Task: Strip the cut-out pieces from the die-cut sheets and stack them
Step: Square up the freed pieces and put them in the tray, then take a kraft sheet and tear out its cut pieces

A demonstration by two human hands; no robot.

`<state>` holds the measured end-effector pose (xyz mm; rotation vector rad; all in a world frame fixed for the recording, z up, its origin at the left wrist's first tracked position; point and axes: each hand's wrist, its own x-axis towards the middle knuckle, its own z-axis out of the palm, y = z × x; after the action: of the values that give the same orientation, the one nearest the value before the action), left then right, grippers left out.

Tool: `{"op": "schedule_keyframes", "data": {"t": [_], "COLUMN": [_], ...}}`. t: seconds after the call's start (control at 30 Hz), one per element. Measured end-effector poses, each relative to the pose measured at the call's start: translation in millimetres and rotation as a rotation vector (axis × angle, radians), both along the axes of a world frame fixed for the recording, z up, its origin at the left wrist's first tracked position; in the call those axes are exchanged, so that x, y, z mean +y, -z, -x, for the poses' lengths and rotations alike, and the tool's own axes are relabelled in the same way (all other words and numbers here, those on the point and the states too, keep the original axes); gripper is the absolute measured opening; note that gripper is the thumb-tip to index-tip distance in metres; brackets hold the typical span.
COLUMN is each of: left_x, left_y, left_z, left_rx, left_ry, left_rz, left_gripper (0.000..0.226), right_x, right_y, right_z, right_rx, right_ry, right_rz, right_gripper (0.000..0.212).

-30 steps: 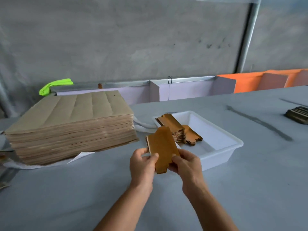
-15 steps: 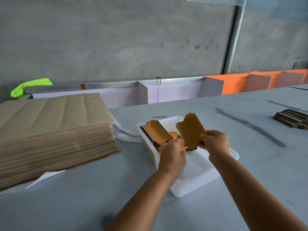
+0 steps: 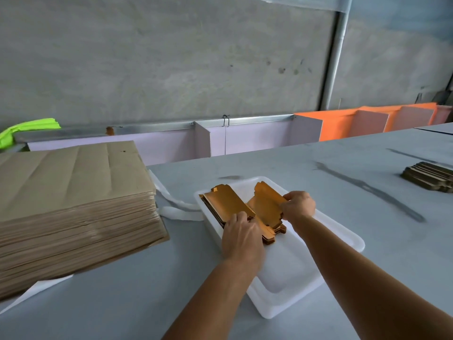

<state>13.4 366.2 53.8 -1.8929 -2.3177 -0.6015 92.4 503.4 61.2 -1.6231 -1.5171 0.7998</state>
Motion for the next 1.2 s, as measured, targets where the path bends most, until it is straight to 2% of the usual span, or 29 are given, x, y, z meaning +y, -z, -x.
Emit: {"op": "schedule_keyframes", "data": {"t": [0.1,0.37,0.5,0.57,0.67,0.73,0.83,0.97,1.07,1.2], "left_x": [-0.2,-0.1,-1.0,-0.8,-1.5,-1.7,-1.7,-0.9,-0.8,-6.5], "left_y": [2.2,3.7,1.8,1.0,-0.3,-0.2,-0.4,0.6,0.8,-3.0], "left_z": [0.5,0.6,-0.2,-0.2,-1.0,-1.2,-1.3,-0.8,-0.9,-6.3], "left_rx": [-0.009,-0.028,-0.020,-0.015,-0.006,0.003,0.004,-0.007,-0.026,-0.097], "left_ry": [-0.002,-0.002,-0.006,-0.012,-0.019,-0.024,-0.029,-0.024,-0.016,-0.002], "left_rz": [-0.011,-0.001,0.024,0.030,0.040,0.043,0.038,0.029,0.008,-0.087], "left_gripper": [0.025,0.022,0.020,0.020,0.022,0.023,0.024,0.026,0.027,0.027], "right_x": [5.8,14.6,11.3,3.9,-3.7,-4.6,-9.0,-15.7,-21.0,-27.9], "right_y": [7.2,25.1,27.3,24.8,21.2,23.4,24.9,18.9,15.0,14.1], "right_z": [9.0,9.1,12.5,16.3,22.4,26.5,30.5,24.5,17.6,15.1], "right_rx": [-0.031,-0.232,-0.494,-0.675,-0.928,-0.922,-0.872,-0.886,-0.892,-0.810], "right_ry": [-0.052,-0.139,-0.189,-0.203,-0.247,-0.327,-0.489,-0.612,-0.670,-0.663], "right_rz": [0.006,0.058,0.058,0.038,-0.160,-0.193,-0.091,-0.024,0.017,-0.002], "right_gripper": [0.038,0.030,0.014,0.014,0.019,0.023,0.018,0.024,0.027,0.020]}}
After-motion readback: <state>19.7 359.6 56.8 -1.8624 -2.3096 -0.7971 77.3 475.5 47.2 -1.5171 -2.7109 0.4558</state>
